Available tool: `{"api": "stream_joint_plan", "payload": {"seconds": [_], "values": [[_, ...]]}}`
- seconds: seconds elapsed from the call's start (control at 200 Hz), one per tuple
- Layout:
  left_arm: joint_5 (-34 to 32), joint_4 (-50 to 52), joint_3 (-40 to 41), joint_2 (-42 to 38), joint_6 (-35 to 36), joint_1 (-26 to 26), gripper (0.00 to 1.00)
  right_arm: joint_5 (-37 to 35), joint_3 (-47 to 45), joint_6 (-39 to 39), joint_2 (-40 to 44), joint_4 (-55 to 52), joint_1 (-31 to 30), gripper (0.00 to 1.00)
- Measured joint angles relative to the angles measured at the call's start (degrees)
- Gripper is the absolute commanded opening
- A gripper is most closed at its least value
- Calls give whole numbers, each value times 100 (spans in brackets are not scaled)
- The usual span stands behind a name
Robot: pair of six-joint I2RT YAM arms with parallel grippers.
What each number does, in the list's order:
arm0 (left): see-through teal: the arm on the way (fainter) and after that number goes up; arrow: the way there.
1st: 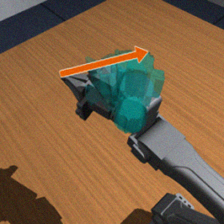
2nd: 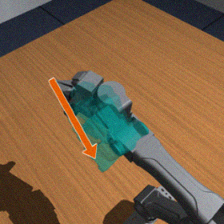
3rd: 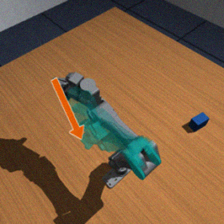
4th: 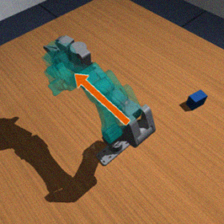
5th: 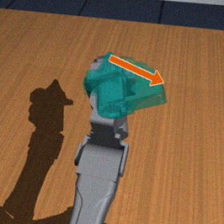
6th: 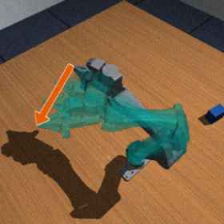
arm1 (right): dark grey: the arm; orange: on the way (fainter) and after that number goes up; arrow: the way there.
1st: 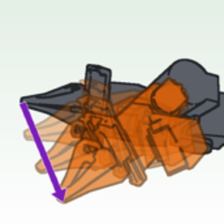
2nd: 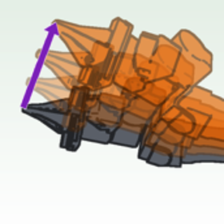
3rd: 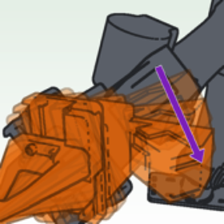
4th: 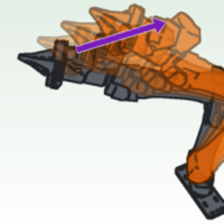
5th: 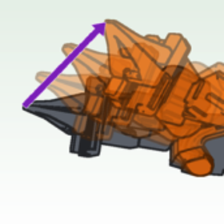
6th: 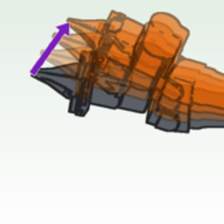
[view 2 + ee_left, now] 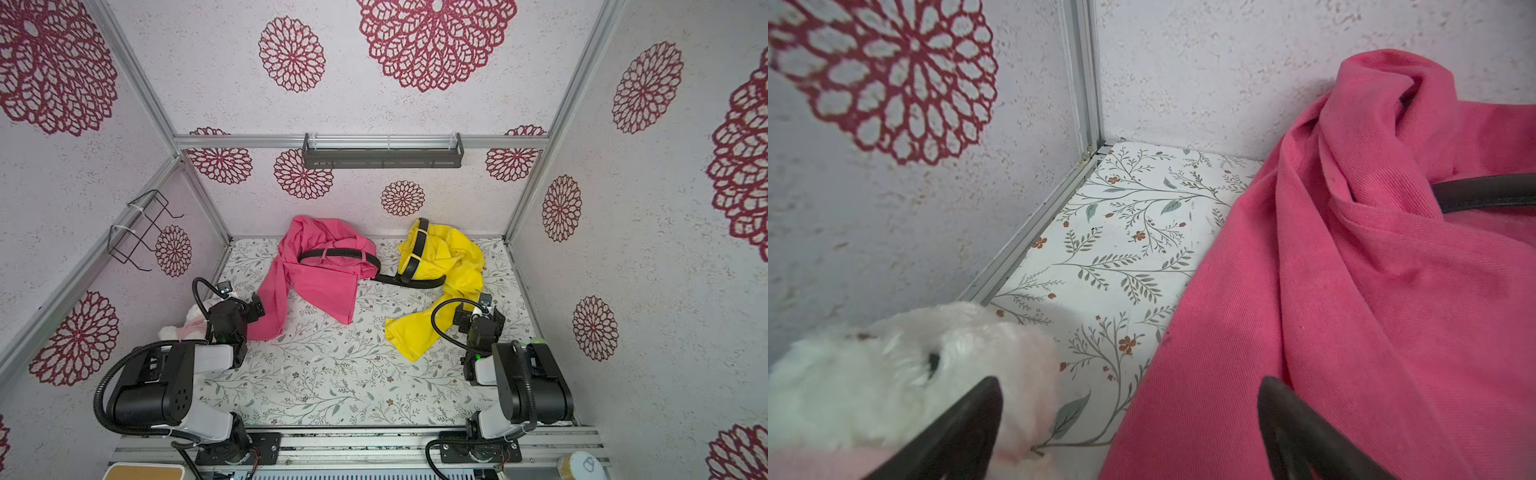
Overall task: Remove the belt from the trousers
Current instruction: Adjust the trousers at the center of the board.
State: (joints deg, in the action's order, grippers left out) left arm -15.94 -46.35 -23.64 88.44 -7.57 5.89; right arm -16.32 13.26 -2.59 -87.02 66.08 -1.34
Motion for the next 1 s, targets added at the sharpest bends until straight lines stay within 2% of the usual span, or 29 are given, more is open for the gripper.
{"api": "stream_joint_plan", "payload": {"seconds": [0.996], "values": [[15,0,0,0,0,0,97,-2,0,0,0,0,-22,99]]}}
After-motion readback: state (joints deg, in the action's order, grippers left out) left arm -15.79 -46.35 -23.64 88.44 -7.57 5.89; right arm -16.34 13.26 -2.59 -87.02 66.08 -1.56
